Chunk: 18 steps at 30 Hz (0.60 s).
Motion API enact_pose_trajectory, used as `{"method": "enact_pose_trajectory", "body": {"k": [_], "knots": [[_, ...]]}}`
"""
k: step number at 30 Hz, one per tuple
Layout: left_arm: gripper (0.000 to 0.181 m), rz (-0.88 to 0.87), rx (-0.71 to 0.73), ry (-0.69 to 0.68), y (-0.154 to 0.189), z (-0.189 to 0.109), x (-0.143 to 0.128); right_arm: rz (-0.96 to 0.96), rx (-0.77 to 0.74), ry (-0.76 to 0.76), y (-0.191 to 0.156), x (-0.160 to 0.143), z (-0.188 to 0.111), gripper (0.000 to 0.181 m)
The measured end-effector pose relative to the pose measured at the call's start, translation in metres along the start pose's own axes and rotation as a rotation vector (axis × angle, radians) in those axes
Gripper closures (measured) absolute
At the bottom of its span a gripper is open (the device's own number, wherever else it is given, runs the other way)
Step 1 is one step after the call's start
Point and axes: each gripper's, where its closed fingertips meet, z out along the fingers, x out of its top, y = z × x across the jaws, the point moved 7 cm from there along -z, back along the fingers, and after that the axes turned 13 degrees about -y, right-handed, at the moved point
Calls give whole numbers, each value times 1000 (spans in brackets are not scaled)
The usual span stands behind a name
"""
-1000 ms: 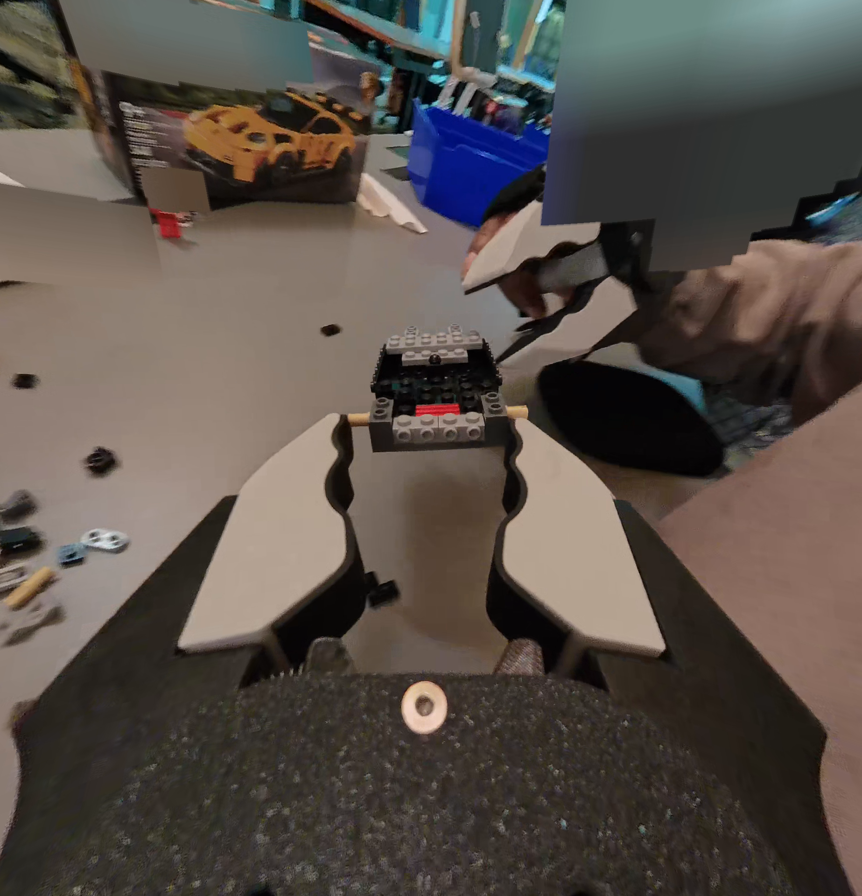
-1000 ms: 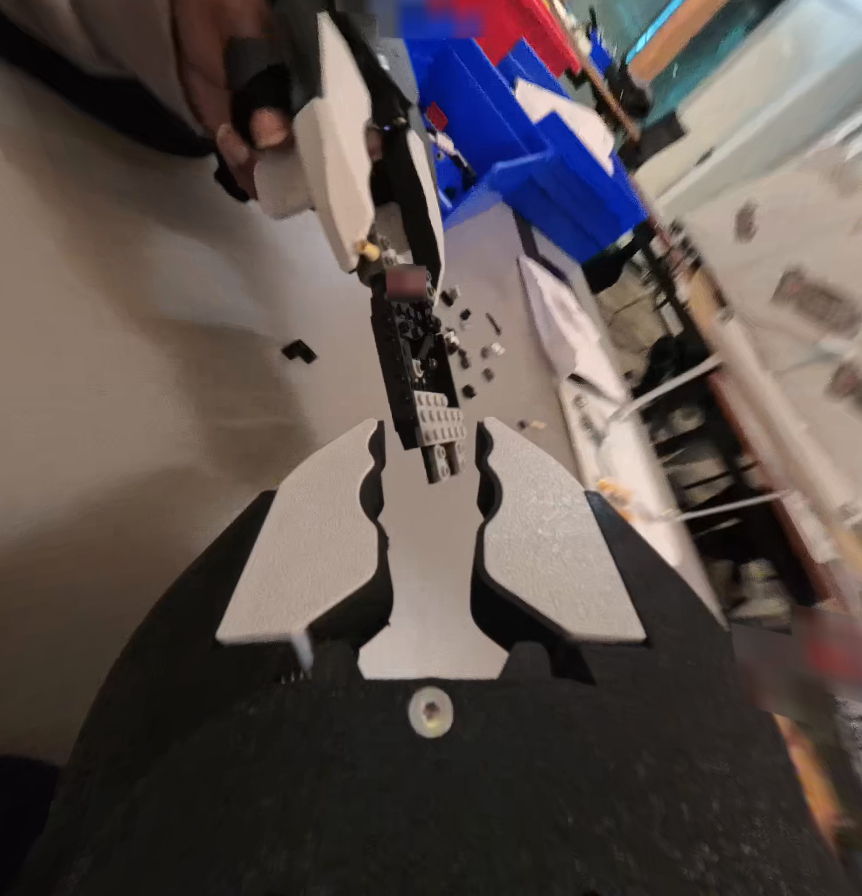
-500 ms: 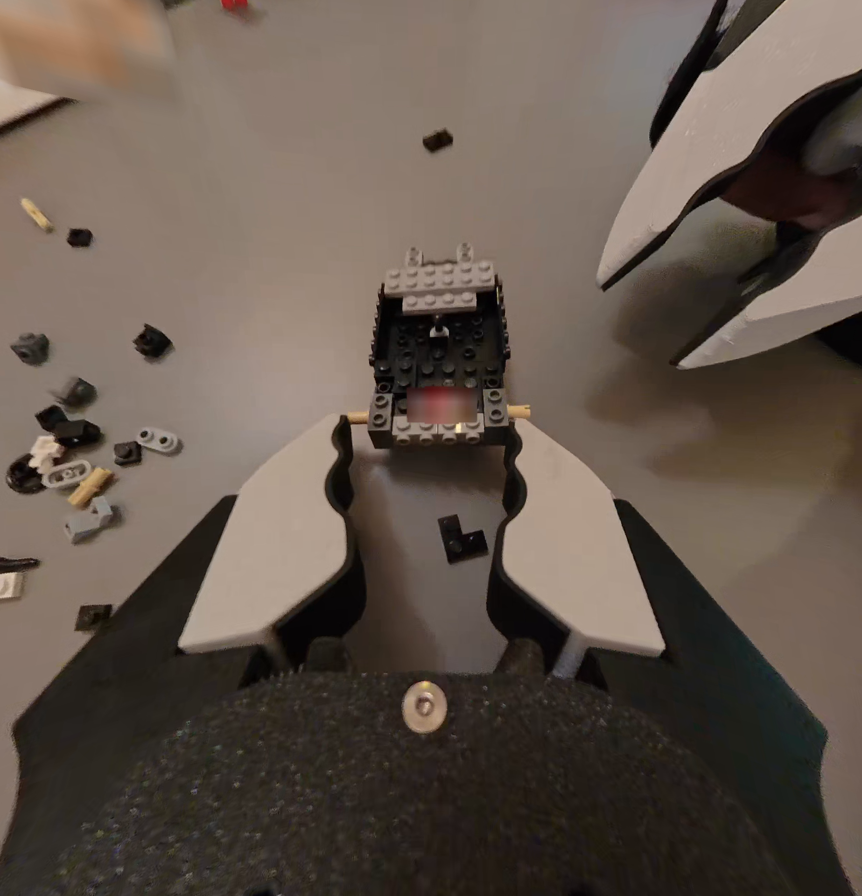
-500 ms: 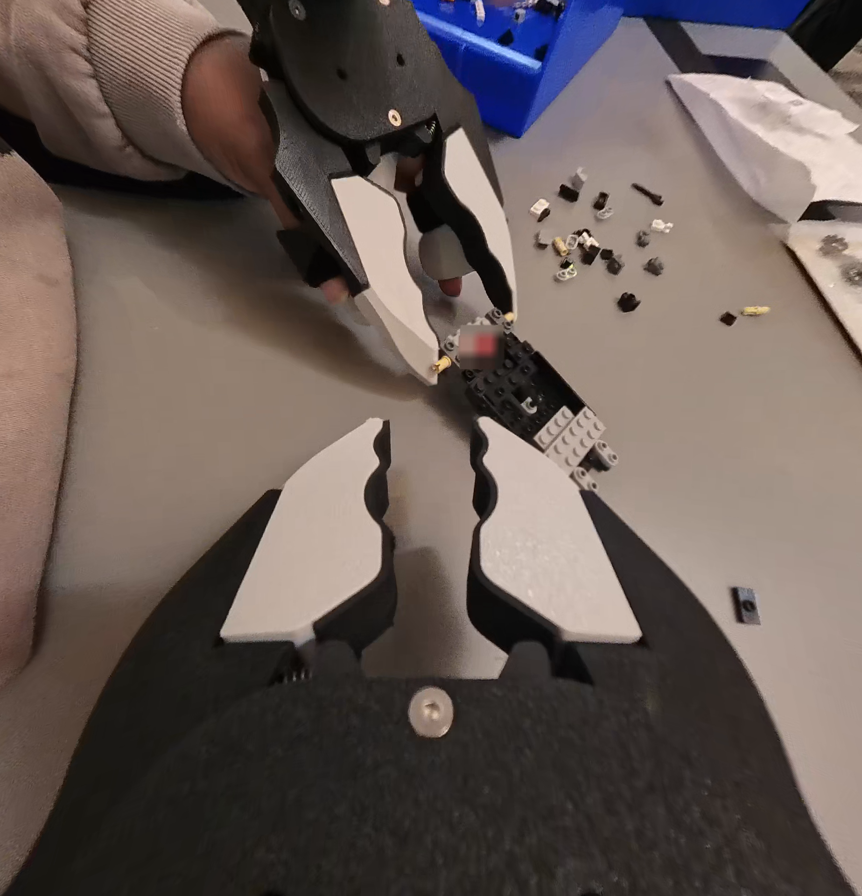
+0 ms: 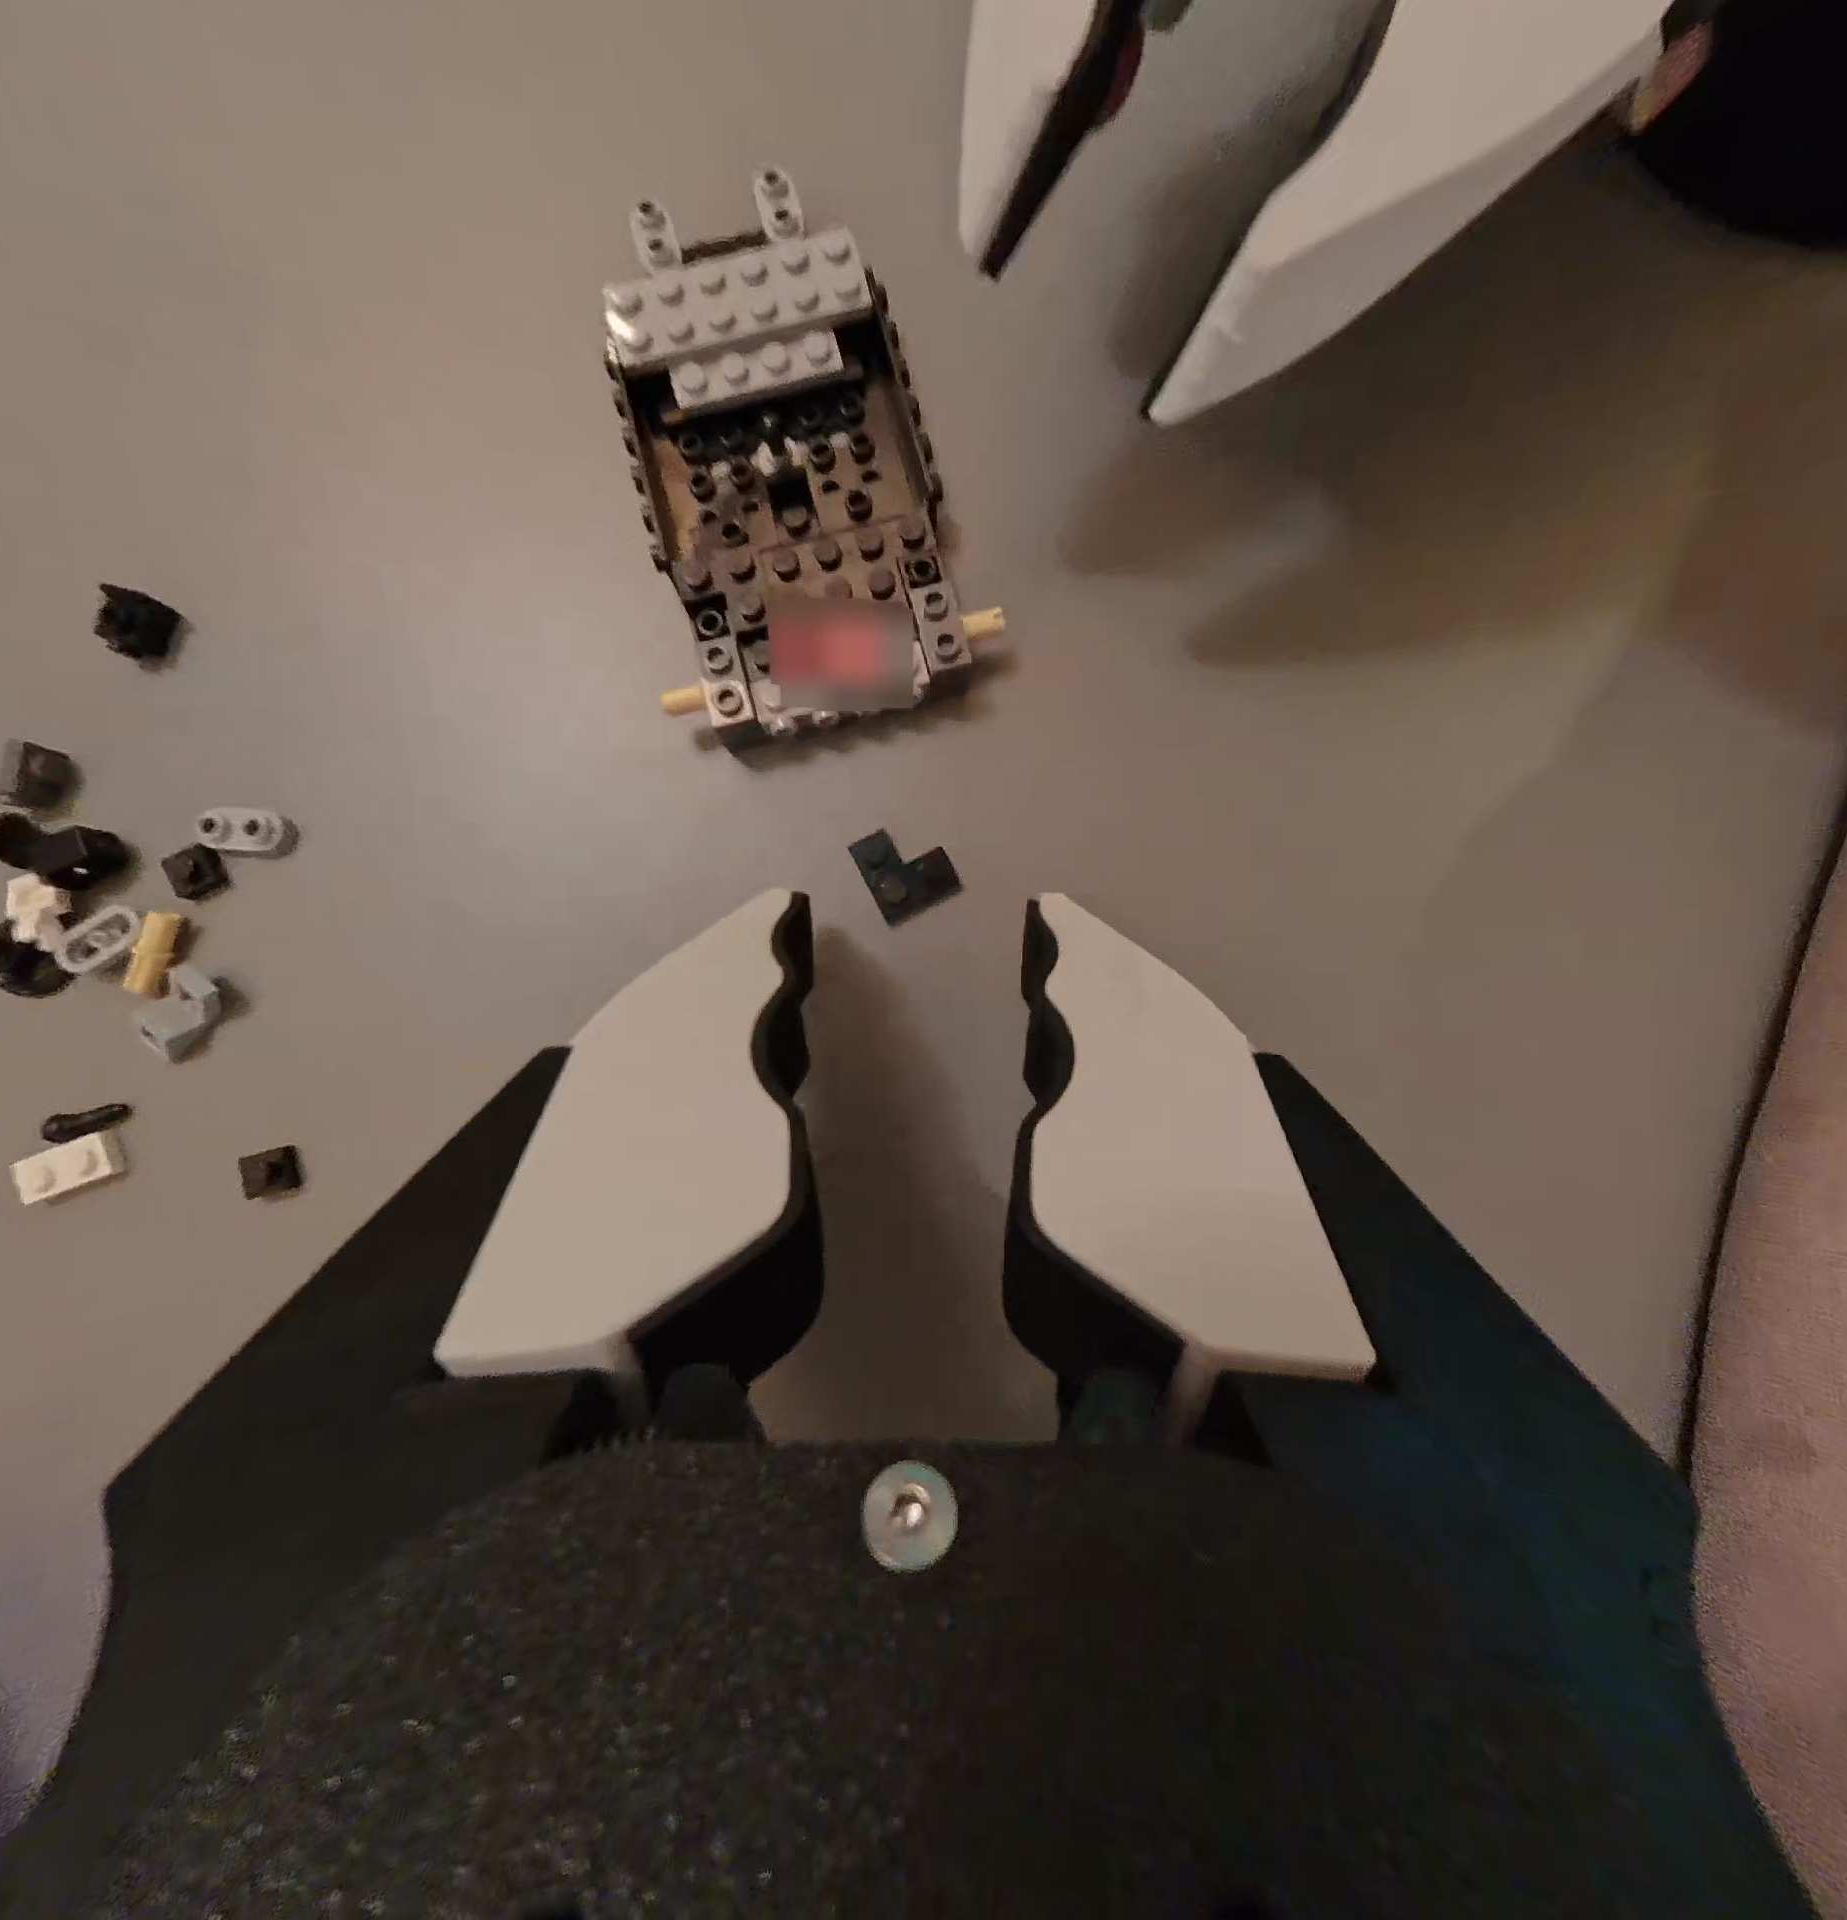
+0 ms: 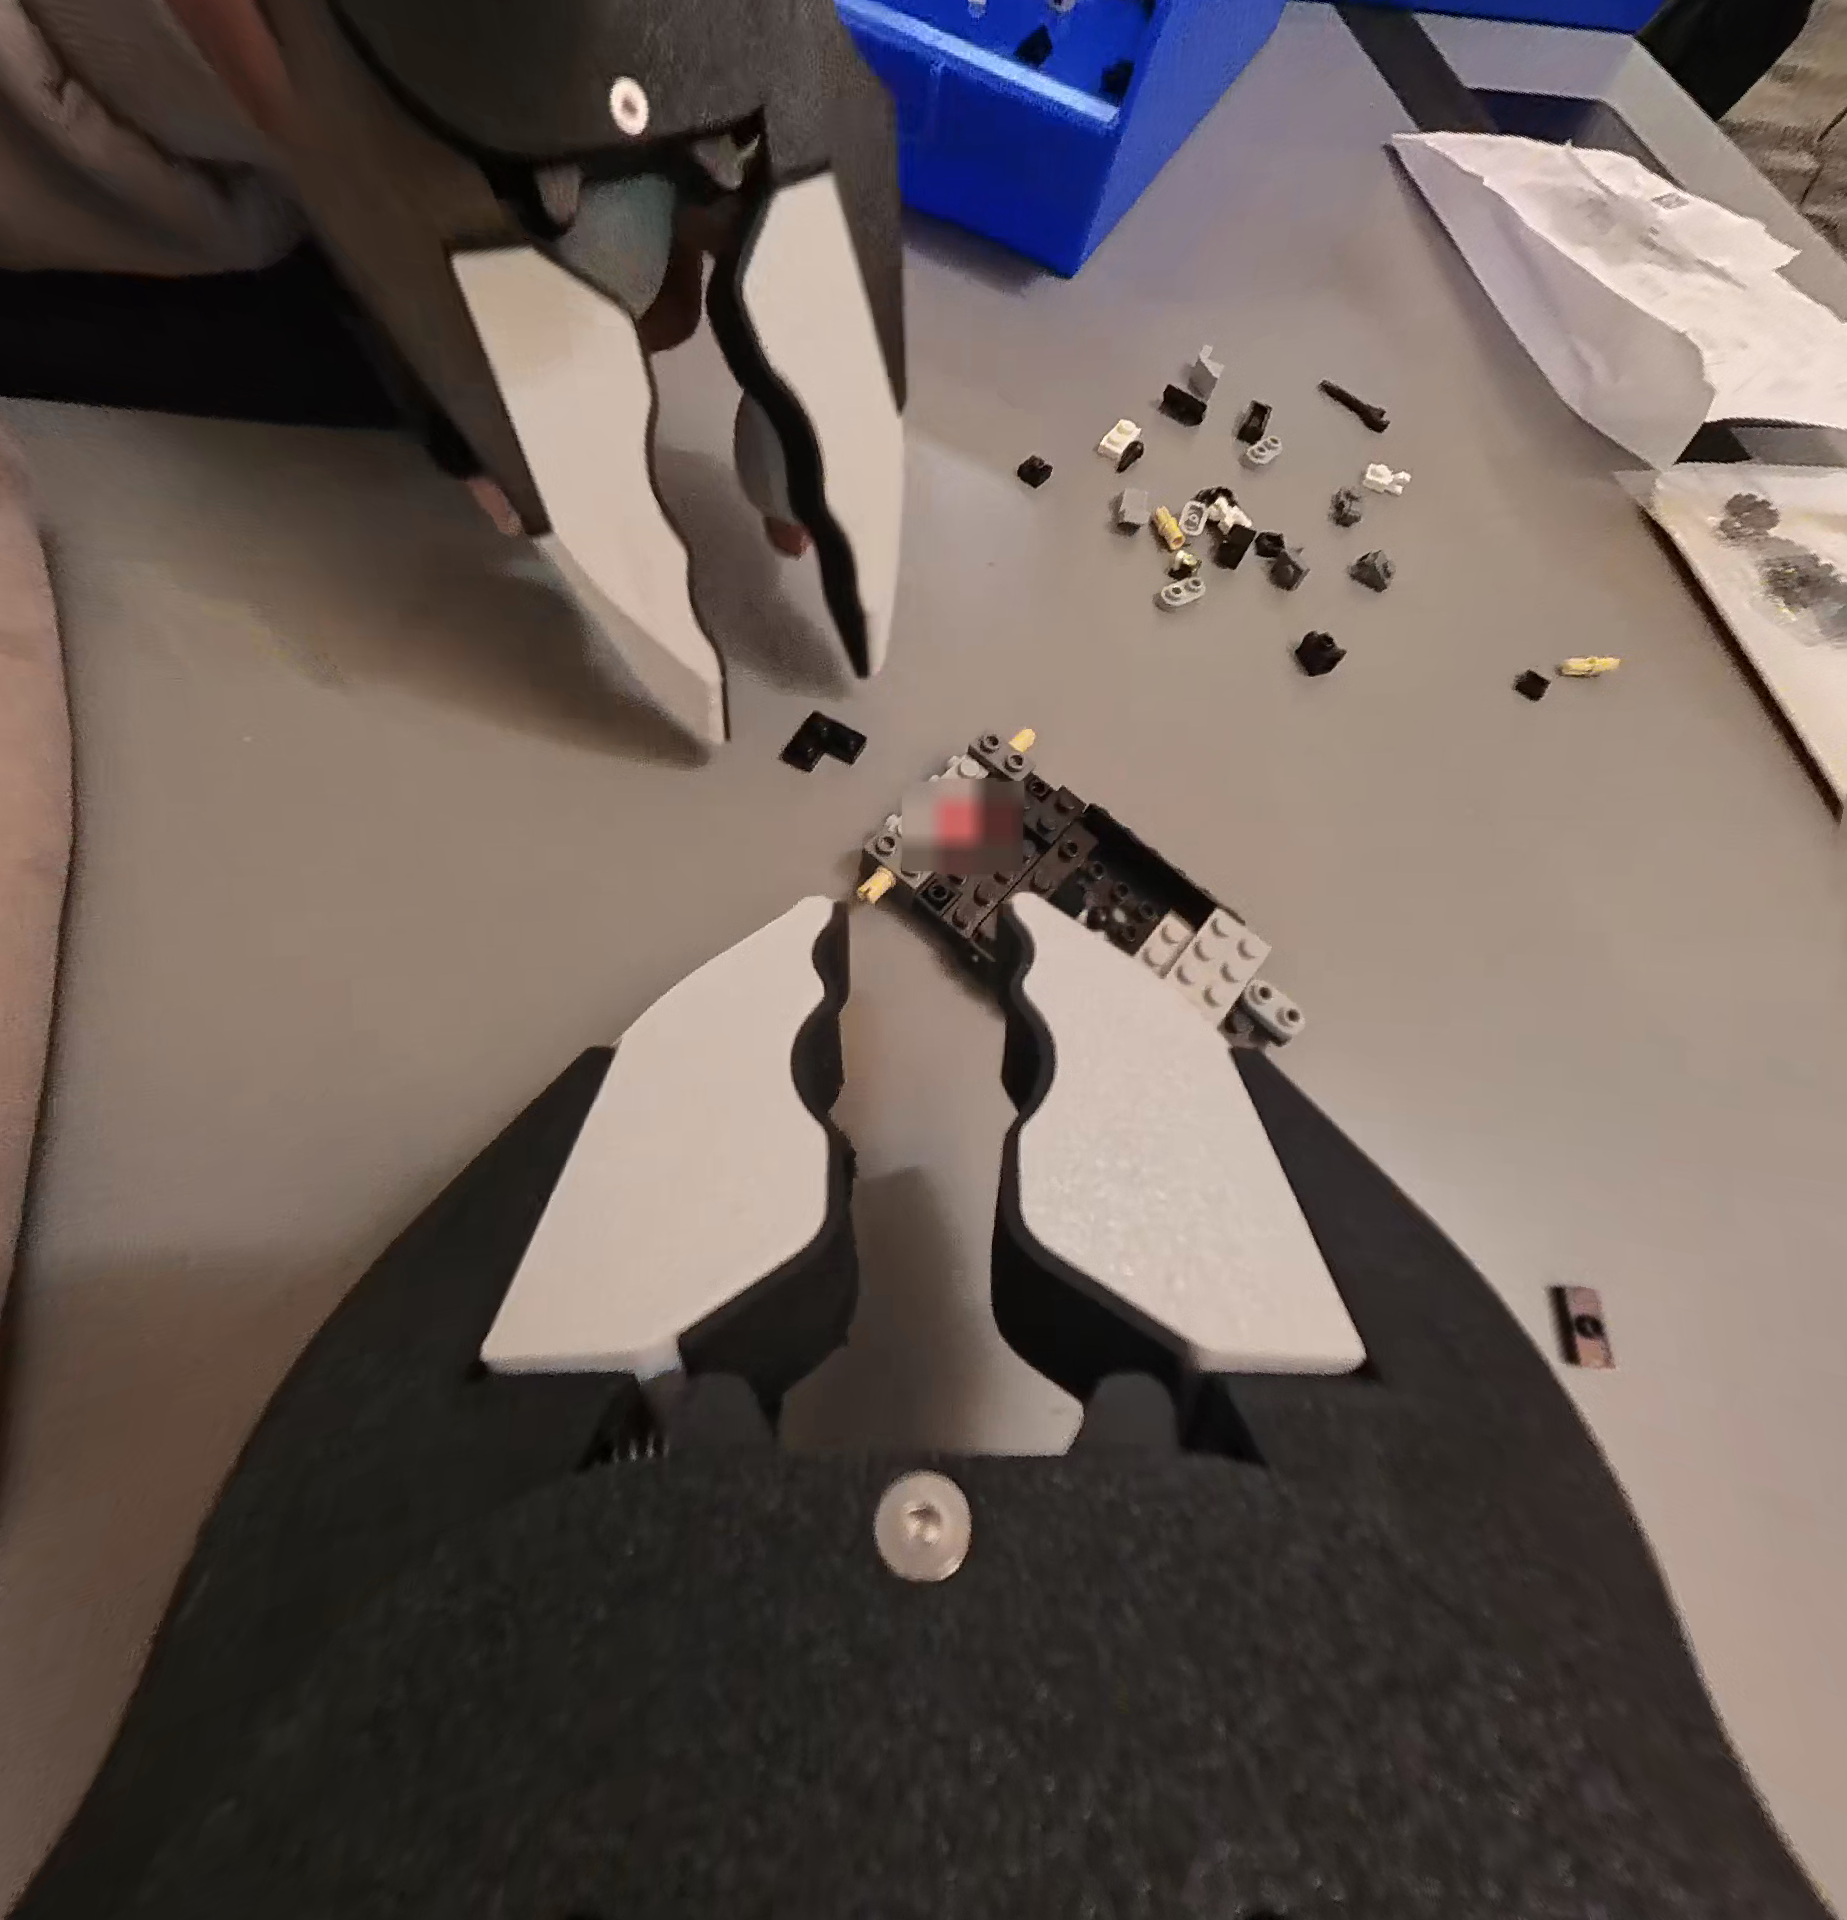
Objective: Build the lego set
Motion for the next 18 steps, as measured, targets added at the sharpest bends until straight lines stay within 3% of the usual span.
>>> {"method": "enact_pose_trajectory", "body": {"k": [13,18], "knots": [[165,-44,31,-26,5,10,8,42,-15,22,0,-1,0,157],[165,66,59,44,10,4,12,43,22,46,-6,1,-1,158]]}}
